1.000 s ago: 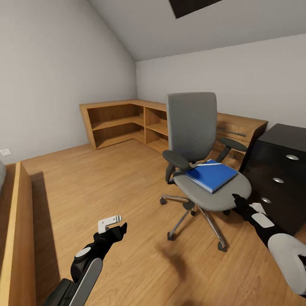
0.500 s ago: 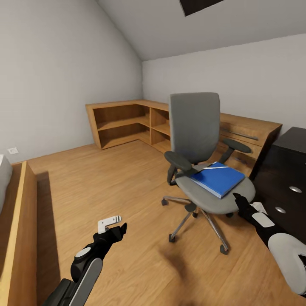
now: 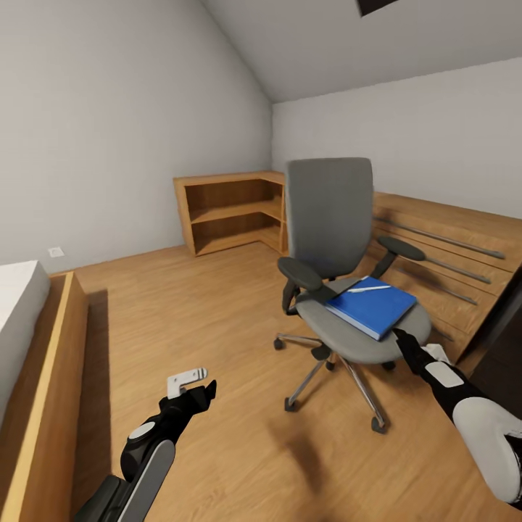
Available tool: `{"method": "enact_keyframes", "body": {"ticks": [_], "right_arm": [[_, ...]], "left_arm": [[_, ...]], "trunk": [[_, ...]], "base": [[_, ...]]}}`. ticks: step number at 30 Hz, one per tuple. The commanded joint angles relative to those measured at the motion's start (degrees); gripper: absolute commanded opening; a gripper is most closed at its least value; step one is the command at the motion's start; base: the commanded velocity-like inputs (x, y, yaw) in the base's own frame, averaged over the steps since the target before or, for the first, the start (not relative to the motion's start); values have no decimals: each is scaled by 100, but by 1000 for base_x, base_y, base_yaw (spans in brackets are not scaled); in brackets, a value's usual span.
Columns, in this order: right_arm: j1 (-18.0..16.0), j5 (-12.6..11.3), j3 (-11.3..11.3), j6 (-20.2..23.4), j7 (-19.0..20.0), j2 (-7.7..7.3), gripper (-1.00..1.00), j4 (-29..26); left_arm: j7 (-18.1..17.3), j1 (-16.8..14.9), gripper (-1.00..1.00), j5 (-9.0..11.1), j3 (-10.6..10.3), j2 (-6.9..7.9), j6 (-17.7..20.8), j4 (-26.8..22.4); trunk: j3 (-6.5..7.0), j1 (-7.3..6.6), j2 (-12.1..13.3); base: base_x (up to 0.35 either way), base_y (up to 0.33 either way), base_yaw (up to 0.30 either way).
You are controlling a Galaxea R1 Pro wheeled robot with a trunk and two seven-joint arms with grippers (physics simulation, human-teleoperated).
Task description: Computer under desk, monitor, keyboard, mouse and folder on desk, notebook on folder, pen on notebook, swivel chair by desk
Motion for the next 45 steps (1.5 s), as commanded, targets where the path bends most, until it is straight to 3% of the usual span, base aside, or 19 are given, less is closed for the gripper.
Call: {"method": "enact_keyframes", "body": {"ticks": [1, 22, 26, 45], "right_arm": [[2, -12, 13, 22, 4, 0, 100, 100], [2, -12, 9, 31, -1, -6, 100, 93], [3, -12, 10, 31, -1, -6, 100, 102], [1, -12, 10, 31, 5, 3, 100, 105]], "left_arm": [[63, -5, 100, 59, -14, 6, 6, -6], [48, -5, 100, 46, -46, -1, -4, 36], [58, -5, 100, 41, -193, 5, -17, 36], [52, -5, 100, 41, -212, 6, -20, 36]], "trunk": [[-6, 2, -1], [-6, 2, -1], [-6, 2, -1], [-6, 2, -1]], "base": [[107, -24, 14], [16, -2, 1], [262, 0, 0], [292, 5, 0]]}}
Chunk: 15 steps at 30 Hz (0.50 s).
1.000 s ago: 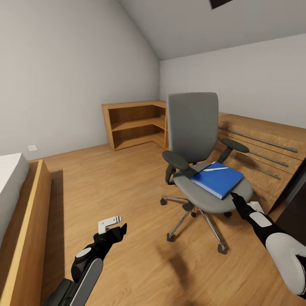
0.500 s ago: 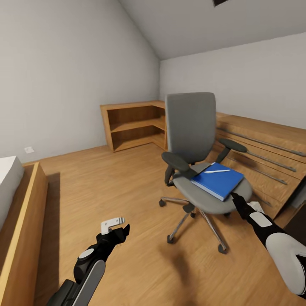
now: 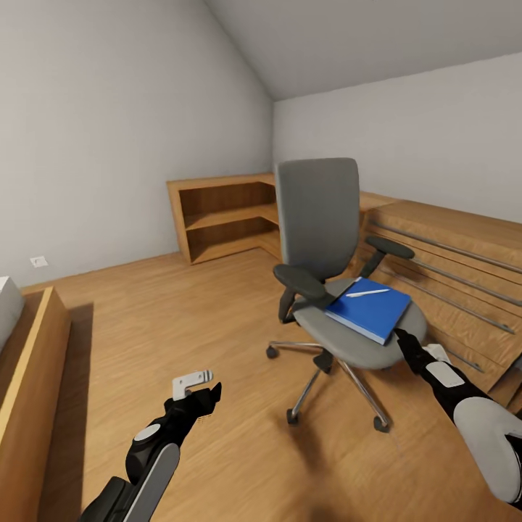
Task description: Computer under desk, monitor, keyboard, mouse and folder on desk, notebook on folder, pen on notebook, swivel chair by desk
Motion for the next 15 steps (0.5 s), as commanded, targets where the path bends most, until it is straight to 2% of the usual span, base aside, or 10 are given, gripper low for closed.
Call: {"method": "enact_keyframes", "body": {"ticks": [1, 5, 15], "right_arm": [[0, -48, 62, 24, 22, 11, 100, 118], [1, -48, 64, 24, 18, 11, 100, 122], [1, -39, 65, 15, 21, 11, 100, 117]], "left_arm": [[59, -6, 100, 59, -16, 5, 6, -5], [59, -6, 100, 62, -17, 5, 6, -5], [59, -6, 100, 64, -16, 5, 11, -5]], "trunk": [[-6, 4, 0], [-6, 4, 0], [-6, 4, 0]], "base": [[311, 92, 0], [313, 117, 0], [152, 44, 0]]}}
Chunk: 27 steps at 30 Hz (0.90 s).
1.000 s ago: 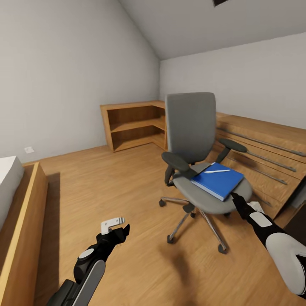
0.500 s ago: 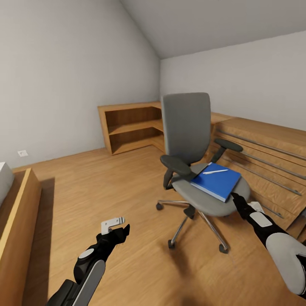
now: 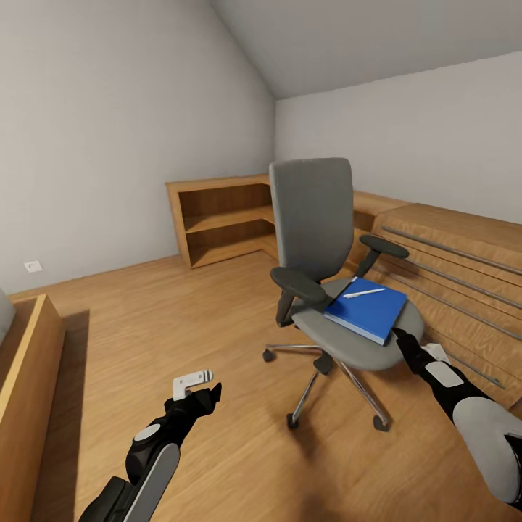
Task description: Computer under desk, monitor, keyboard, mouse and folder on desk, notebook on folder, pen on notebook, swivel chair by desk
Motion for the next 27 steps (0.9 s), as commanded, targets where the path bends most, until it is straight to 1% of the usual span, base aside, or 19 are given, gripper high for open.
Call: {"method": "enact_keyframes", "body": {"ticks": [1, 3, 7, 13, 27], "right_arm": [[1, -17, 18, 24, 7, 1, 100, 123], [-1, -17, 18, 24, 8, 1, 100, 123], [1, -17, 18, 24, 10, 7, 100, 130], [1, -9, 18, 24, 13, 63, 100, 131], [1, -8, 18, 24, 13, 71, 100, 123]], "left_arm": [[59, -5, 100, 60, -17, 6, 7, -7], [59, -5, 100, 61, -21, 4, 8, -7], [59, -5, 100, 62, -22, 4, 15, -7], [59, -5, 100, 62, -22, 6, 17, -7], [64, -5, 100, 68, -27, 0, 24, 14]], "trunk": [[-6, 0, -1], [-6, 0, -1], [-6, 0, -1], [-6, 0, -1], [-6, 0, -1]], "base": [[-16, -14, 0], [-116, -62, 0], [-260, -100, 0], [-317, -27, 0], [-320, -1, 0]]}}
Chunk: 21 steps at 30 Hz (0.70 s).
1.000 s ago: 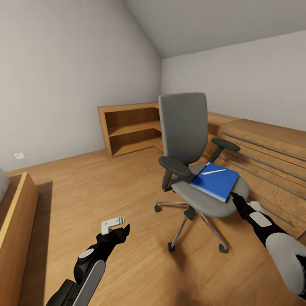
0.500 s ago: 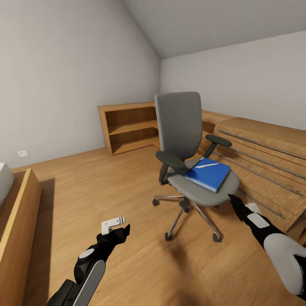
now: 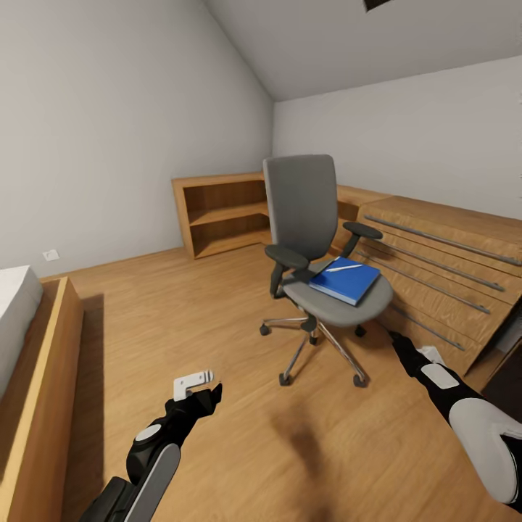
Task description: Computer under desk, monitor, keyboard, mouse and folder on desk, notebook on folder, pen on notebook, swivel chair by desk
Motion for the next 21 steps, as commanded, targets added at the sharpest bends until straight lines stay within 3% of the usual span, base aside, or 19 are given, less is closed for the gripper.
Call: {"method": "enact_keyframes", "body": {"ticks": [1, 8, 13, 18, 21], "right_arm": [[-3, -24, -27, 27, 19, 0, 100, 0], [-3, 12, -27, 26, 17, 0, 100, 0], [-3, 183, -27, 20, 15, 4, 100, 2], [-3, 532, -27, 19, 18, 37, 100, 7], [15, 842, -27, 20, 19, 82, 100, 14]], "left_arm": [[67, -5, 100, 56, -30, 5, 3, 25], [69, -5, 100, 47, -137, 3, -13, 97], [64, -5, 100, 56, -172, 3, -16, 149], [62, -5, 100, 53, -224, -73, -18, 465], [57, -5, 100, 37, -247, -258, -24, 754]], "trunk": [[-5, -4, -2], [-5, -4, -2], [106, -17, 4], [216, -30, 11], [283, -37, 15]], "base": [[-150, 0, 0], [-66, 0, 0], [-12, 0, 0], [-3, 0, 0], [0, 0, 0]]}}
